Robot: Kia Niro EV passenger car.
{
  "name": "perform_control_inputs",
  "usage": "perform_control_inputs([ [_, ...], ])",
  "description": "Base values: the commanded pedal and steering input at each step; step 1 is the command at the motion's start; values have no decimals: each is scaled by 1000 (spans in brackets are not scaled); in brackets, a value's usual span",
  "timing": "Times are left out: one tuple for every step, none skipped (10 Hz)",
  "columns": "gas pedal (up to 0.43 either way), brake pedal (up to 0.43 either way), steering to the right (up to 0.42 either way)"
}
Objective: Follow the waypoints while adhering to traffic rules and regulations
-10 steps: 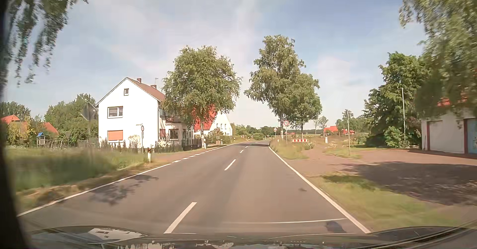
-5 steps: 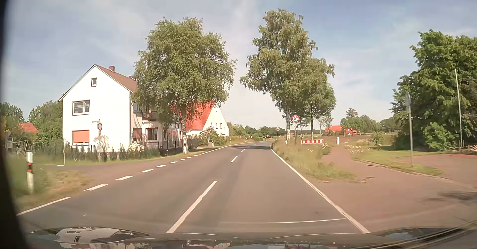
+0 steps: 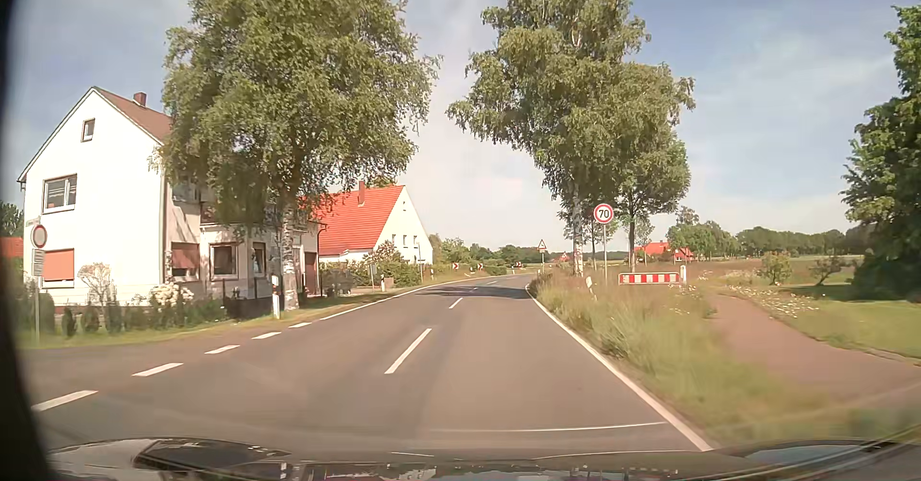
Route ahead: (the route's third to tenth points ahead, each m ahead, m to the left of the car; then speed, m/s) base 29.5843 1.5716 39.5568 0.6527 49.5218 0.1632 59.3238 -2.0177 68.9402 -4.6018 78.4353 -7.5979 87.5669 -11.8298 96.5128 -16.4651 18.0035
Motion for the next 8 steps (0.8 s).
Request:
perform_control_inputs([
  [0,0,1],
  [0,30,1],
  [0,43,2],
  [0,18,4],
  [0,0,4],
  [0,6,4],
  [0,6,4],
  [0,134,4],
])
